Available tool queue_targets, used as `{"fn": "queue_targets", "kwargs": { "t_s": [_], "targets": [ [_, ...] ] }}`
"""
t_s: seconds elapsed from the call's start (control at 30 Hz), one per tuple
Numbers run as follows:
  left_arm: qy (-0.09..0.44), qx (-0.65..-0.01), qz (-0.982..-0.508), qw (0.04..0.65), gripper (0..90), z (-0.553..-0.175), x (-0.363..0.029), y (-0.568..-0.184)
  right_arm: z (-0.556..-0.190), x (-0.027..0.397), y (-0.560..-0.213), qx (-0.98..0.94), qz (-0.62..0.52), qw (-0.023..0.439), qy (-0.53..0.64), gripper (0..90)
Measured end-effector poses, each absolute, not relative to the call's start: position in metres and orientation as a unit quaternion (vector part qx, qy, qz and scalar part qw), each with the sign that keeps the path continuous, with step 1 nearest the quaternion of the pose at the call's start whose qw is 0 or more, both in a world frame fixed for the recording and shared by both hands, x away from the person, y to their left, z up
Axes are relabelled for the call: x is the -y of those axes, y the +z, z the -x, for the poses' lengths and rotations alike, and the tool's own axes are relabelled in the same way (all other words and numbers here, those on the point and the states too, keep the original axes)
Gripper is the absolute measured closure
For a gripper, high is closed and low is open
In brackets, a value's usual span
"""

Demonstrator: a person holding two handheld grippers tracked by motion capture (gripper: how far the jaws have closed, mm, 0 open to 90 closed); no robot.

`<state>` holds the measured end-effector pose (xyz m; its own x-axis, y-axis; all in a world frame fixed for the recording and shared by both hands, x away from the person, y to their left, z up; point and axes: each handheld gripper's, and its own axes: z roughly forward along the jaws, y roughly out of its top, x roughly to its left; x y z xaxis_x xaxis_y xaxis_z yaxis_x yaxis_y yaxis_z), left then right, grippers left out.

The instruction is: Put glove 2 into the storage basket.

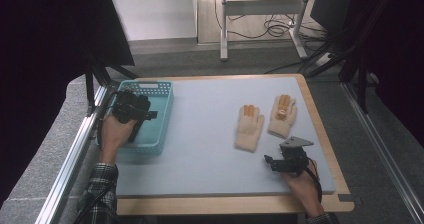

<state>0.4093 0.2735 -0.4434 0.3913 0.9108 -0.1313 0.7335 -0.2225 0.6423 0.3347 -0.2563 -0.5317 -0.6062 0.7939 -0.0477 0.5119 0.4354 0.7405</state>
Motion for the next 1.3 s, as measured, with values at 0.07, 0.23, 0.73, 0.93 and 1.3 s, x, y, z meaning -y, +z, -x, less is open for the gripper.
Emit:
{"fn": "queue_targets", "kwargs": {
  "t_s": [0.07, 0.23, 0.73, 0.93, 1.3],
  "targets": [
    [0.140, -0.523, -0.774, 0.328, 1.2, -0.406, -0.265, -0.442, -0.335, 0.256, -0.532, -0.823, -0.396, 0.199, 0.354, 23.3],
    [0.150, -0.497, -0.788, 0.332, 1.5, -0.398, -0.243, -0.439, -0.335, 0.256, -0.532, -0.823, -0.397, 0.199, 0.354, 23.2],
    [0.134, -0.412, -0.824, 0.365, 1.7, -0.364, -0.169, -0.452, -0.335, 0.256, -0.532, -0.823, -0.397, 0.199, 0.354, 23.2],
    [0.133, -0.386, -0.836, 0.367, 1.8, -0.349, -0.146, -0.465, -0.335, 0.256, -0.532, -0.823, -0.397, 0.199, 0.354, 23.2],
    [0.137, -0.355, -0.853, 0.359, 1.8, -0.319, -0.117, -0.495, -0.335, 0.256, -0.532, -0.823, -0.397, 0.199, 0.353, 23.2]
  ]
}}
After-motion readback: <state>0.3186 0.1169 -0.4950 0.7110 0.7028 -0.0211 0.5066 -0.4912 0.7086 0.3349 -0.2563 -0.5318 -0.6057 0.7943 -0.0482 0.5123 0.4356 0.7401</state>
